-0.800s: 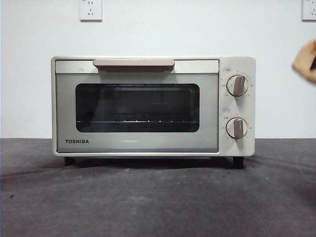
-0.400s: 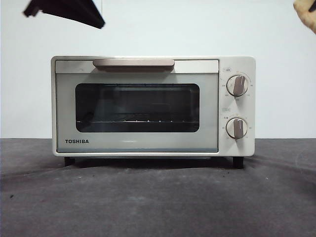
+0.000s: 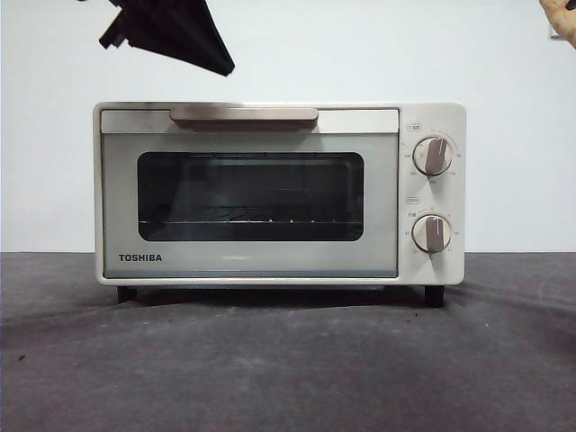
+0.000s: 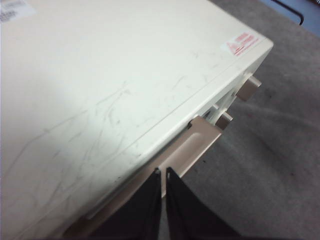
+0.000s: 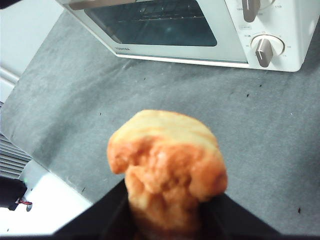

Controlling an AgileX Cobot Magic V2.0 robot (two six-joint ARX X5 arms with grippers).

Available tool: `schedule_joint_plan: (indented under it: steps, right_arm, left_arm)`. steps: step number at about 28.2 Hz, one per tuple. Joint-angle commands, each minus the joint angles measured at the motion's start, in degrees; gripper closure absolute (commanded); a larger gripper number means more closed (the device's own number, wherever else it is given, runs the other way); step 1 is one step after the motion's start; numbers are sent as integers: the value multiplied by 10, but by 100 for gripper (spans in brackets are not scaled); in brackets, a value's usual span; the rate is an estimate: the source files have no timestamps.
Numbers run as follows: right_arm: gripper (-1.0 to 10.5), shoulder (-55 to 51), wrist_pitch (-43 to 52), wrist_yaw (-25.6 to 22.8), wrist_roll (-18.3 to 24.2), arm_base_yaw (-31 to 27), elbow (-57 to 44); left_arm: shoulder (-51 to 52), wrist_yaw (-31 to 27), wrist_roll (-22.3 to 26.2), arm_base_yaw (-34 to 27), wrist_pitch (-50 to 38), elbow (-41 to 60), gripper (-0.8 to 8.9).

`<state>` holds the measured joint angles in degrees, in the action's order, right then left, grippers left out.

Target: The left arm flap open the oven, the right arm pick bread and place it into oven, the left arm flap close the oven

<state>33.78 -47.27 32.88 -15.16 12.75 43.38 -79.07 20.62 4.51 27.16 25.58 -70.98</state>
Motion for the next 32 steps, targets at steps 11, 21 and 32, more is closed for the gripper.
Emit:
schedule_joint_plan:
  steps: [11,21,32]
  right_arm:
    - [819,1,5,1,5,2,10]
    - [819,1,5,1,4,2,10]
    - [819,1,-6,2,2,2,10]
  left_arm:
    - [-38,-31,13,3,2,-13,798]
    - [-44,-30,14,3,26,-13,798]
    - [-51,-30,24,-1,78,-13,798]
